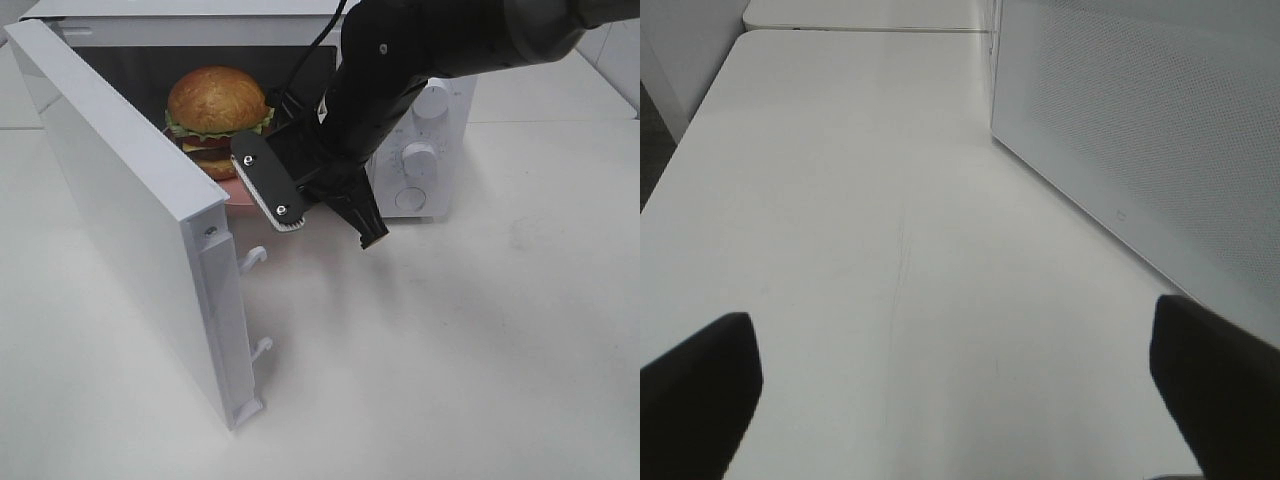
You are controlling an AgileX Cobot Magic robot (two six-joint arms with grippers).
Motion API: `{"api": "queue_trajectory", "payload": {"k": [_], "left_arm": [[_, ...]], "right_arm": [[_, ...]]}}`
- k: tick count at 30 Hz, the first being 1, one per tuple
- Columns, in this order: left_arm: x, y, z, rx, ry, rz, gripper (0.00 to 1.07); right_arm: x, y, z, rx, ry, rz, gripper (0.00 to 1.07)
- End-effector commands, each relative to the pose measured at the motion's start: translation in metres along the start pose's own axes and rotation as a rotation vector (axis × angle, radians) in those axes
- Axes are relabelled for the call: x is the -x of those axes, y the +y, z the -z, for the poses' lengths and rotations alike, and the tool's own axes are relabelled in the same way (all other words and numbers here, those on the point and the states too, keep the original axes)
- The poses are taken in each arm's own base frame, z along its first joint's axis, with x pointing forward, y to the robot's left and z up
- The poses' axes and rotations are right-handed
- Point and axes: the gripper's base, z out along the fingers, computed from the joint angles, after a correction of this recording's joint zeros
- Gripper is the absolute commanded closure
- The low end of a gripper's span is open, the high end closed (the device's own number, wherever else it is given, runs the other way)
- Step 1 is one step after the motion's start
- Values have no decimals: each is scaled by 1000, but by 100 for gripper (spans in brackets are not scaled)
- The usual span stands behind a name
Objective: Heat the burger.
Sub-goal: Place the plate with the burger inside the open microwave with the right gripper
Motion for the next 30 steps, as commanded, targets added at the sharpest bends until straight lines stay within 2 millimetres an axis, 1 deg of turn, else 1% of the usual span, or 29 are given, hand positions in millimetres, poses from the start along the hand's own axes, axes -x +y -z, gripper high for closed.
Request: {"api": "queue_trajectory", "payload": {"k": [1,4,6,9,11,19,30], "left_arm": [[1,0,1,1,-17,2,9],[1,0,1,1,-17,2,9],[1,0,1,1,-17,2,9],[1,0,1,1,-17,2,9],[1,0,1,1,-17,2,9],[1,0,1,1,-17,2,9],[1,0,1,1,-17,2,9]], "right_arm": [[0,-17,4,-92,12,-6,107],[0,-19,2,-95,12,-7,107],[1,-26,-2,-106,13,-7,107],[1,-27,-5,-106,13,-7,107],[1,-35,-10,-117,13,-27,107],[1,-47,-20,-143,34,-22,107],[2,-57,-35,-167,34,-23,107]]}}
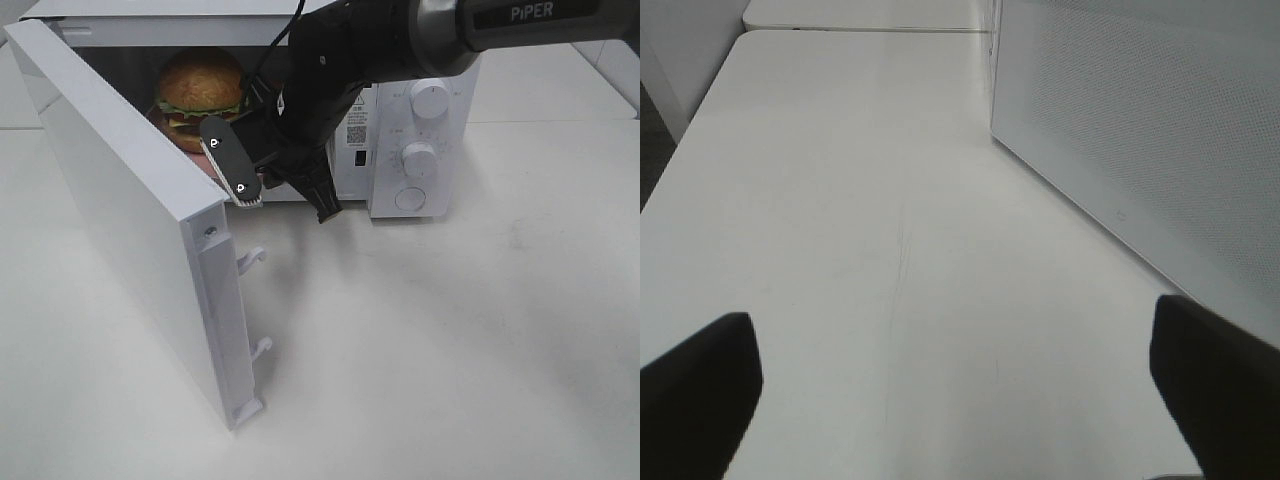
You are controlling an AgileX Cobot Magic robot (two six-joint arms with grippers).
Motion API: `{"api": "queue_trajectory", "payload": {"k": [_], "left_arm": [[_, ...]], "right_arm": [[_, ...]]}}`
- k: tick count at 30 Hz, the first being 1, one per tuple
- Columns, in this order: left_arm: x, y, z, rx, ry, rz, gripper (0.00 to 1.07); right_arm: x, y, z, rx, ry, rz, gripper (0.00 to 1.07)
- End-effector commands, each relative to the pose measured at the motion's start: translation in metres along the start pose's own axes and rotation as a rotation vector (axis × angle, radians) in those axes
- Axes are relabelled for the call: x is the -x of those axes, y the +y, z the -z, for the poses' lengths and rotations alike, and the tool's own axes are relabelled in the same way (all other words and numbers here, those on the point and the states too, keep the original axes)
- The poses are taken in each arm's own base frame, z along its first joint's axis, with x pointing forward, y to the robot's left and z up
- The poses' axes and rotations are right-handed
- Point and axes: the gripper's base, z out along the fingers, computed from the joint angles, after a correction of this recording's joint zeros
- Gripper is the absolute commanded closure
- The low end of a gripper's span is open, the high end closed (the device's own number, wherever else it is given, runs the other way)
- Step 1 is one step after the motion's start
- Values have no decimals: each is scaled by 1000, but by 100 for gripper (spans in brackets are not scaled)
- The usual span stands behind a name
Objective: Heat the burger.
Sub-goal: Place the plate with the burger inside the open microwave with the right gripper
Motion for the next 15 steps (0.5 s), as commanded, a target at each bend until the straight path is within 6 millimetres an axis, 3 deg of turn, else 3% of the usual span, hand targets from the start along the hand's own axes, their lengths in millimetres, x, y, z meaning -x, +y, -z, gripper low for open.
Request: {"api": "queue_trajectory", "payload": {"k": [1,15], "left_arm": [[1,0,1,1,-17,2,9],[1,0,1,1,-17,2,9]], "right_arm": [[0,-15,7,-100,-10,-9,107],[2,-21,-13,-113,-6,-42,107]]}}
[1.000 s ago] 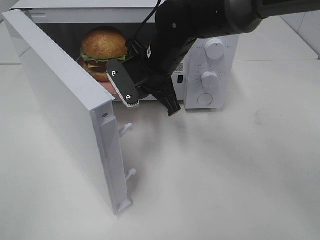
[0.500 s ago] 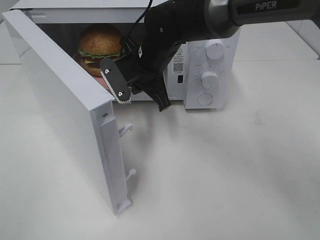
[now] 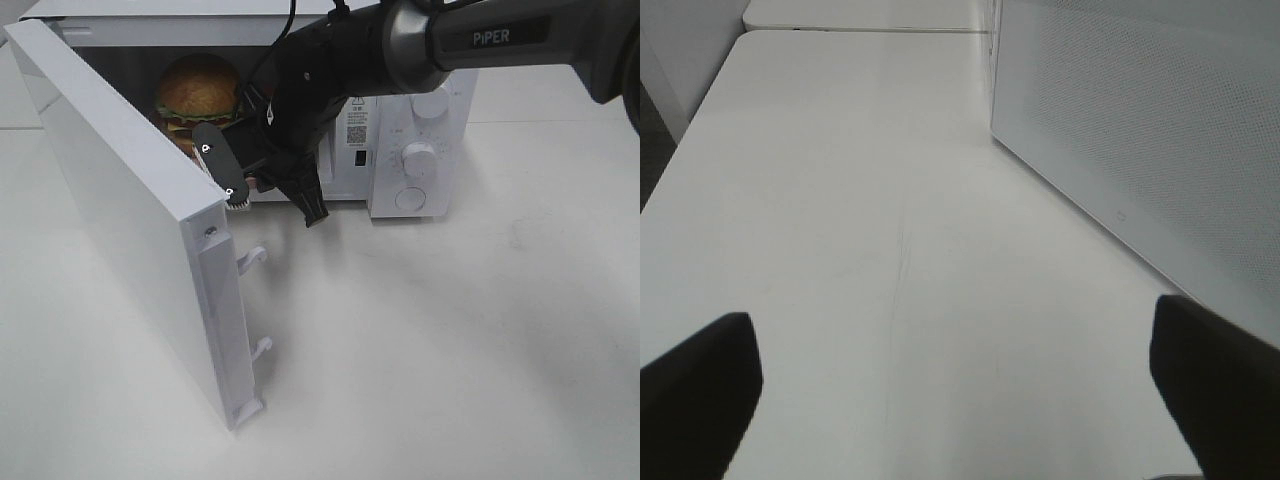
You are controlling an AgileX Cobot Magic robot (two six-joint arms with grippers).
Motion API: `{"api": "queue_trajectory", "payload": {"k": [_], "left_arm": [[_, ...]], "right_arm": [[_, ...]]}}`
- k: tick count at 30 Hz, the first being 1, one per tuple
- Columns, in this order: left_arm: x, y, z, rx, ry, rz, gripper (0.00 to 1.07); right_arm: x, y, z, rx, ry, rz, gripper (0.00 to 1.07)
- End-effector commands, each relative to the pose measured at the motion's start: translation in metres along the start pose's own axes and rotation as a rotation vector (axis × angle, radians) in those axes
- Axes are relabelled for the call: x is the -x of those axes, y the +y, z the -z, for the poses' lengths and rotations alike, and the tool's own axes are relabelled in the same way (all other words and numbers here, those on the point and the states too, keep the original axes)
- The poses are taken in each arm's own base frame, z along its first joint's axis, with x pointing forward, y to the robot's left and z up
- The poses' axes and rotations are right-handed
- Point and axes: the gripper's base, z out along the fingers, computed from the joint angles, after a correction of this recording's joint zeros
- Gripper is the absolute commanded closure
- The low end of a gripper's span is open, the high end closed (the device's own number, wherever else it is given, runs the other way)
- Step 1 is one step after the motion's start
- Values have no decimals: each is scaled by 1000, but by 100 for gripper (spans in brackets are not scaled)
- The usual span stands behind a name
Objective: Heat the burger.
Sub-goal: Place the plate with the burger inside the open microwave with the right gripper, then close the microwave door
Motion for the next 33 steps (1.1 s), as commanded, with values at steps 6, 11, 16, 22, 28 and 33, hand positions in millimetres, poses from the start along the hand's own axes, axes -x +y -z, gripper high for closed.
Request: {"api": "queue_trajectory", "payload": {"k": [6,11,16,22,28,33], "left_arm": [[1,0,1,1,-17,2,9],[1,0,1,1,-17,2,9],[1,0,1,1,-17,2,9],[1,0,1,1,-17,2,9],[1,0,1,1,-17,2,9],[1,0,1,1,-17,2,9]], "right_arm": [[1,-13,1,-99,-14,-8,106],[1,-13,-2,-110,-20,-32,101],[2,-14,-2,-126,-25,-72,87],[1,-13,-2,-118,-24,-85,66],[1,-14,0,-114,-24,-128,62],[0,-6,7,-118,-34,-131,60]]}}
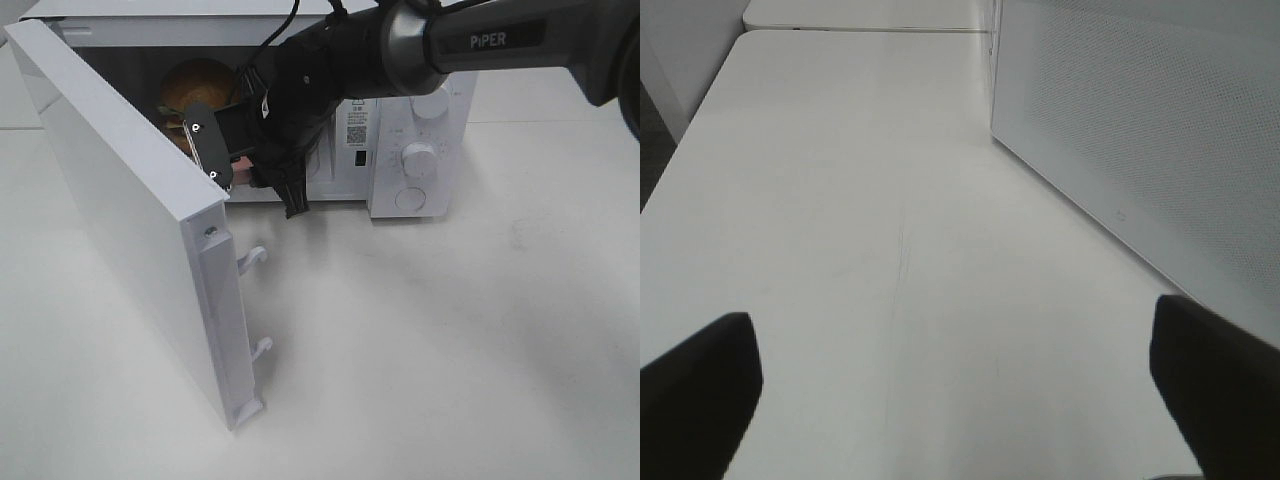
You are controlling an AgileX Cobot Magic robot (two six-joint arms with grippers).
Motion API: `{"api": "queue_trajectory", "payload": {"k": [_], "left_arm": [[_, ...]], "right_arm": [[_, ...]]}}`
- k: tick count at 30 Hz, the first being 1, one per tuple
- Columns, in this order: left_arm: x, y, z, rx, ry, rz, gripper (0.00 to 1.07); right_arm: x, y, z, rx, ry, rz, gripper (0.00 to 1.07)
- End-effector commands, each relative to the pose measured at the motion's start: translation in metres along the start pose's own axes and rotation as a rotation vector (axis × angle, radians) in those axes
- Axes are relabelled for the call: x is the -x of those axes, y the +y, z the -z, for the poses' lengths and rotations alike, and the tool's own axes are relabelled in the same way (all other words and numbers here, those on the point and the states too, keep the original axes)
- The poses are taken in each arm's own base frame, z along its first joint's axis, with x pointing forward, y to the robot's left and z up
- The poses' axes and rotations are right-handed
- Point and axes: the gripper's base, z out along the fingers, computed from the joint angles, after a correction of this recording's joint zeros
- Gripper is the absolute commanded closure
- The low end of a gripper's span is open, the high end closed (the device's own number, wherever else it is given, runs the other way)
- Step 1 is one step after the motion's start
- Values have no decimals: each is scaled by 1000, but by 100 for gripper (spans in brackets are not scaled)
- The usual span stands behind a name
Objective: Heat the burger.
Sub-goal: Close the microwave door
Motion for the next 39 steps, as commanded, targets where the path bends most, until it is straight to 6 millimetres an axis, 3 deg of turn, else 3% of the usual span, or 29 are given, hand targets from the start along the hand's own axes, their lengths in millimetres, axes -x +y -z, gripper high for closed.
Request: {"api": "queue_trajectory", "payload": {"k": [1,5,9,14,26,39], "left_arm": [[1,0,1,1,-17,2,9],[1,0,1,1,-17,2,9],[1,0,1,1,-17,2,9],[1,0,1,1,-17,2,9],[1,0,1,1,-17,2,9],[1,0,1,1,-17,2,9]], "right_arm": [[-2,2,14,-28,-17,-25,58],[-3,9,18,-30,-25,-63,54],[-3,12,29,-81,-61,-150,40],[-6,19,38,-77,-64,-185,32],[-13,49,63,-62,-84,-230,32],[-24,82,102,-68,-94,-246,32]]}}
